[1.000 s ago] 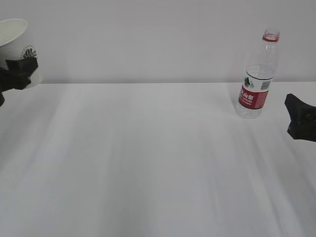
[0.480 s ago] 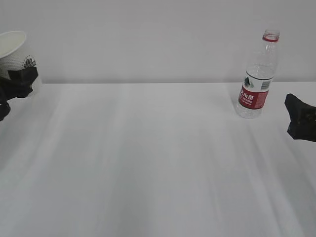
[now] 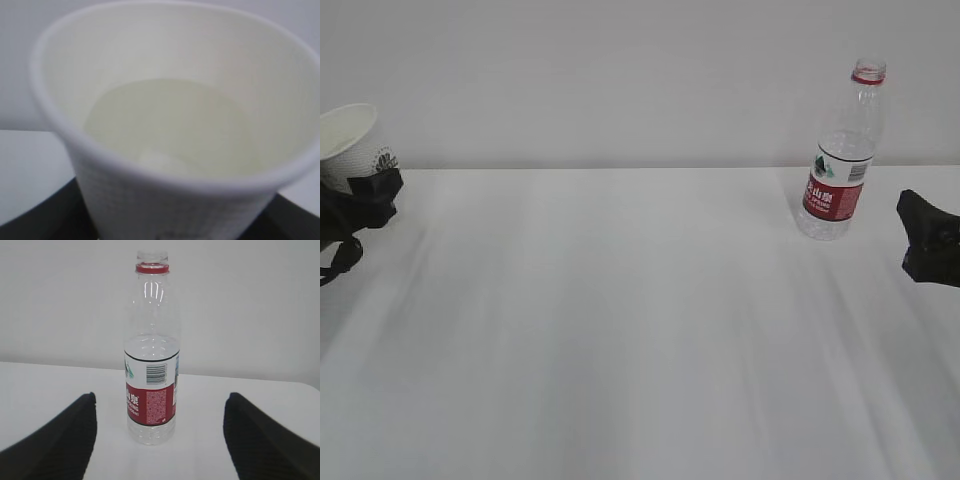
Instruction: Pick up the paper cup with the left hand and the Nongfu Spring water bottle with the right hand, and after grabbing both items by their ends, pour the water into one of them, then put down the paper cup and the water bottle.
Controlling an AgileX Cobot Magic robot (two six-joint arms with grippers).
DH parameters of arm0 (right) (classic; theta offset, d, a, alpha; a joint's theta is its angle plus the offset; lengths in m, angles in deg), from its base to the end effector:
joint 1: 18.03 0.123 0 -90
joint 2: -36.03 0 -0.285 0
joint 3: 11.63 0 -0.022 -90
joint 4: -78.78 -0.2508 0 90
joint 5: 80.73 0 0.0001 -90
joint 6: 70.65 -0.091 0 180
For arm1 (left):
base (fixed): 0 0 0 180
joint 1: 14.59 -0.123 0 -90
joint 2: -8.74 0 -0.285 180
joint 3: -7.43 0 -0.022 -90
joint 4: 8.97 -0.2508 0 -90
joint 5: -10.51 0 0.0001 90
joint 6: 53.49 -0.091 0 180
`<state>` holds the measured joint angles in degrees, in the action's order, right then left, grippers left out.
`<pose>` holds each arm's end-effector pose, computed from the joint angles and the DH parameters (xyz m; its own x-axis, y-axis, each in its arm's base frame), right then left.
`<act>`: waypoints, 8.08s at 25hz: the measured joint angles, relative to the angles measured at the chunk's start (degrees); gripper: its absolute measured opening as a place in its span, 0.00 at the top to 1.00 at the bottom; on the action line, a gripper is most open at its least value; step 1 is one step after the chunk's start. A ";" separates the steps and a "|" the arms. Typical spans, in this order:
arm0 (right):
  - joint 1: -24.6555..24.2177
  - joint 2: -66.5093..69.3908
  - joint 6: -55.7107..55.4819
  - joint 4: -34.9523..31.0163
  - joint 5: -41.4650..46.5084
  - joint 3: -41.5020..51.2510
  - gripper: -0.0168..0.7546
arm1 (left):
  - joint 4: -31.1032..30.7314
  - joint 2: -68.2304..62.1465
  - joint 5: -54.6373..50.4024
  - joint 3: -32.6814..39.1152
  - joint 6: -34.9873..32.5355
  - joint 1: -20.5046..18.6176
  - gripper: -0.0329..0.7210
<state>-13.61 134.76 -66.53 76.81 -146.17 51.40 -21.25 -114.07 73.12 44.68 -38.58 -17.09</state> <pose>0.2326 0.0151 0.1633 -0.1071 -0.0660 -0.9921 -0.0523 0.9968 -0.0607 0.3495 -0.0019 0.1217 -0.1602 -0.1640 -0.9734 0.1200 0.9756 -0.1841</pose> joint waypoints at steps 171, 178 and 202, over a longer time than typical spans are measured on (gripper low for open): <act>0.00 -66.50 3.34 1.38 80.40 -8.34 0.22 | -2.02 85.38 -73.38 14.18 -4.95 16.38 0.18; 0.00 -71.95 3.34 1.49 89.37 -10.93 0.22 | 0.19 90.29 -86.15 11.91 -4.95 18.15 0.19; 0.00 -79.27 3.34 1.96 124.41 -17.76 0.22 | 9.33 104.70 -124.89 6.20 -10.41 18.15 0.19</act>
<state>-13.61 55.49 -63.19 78.78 -21.76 33.64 -11.91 -9.37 -51.77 50.88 -49.00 1.06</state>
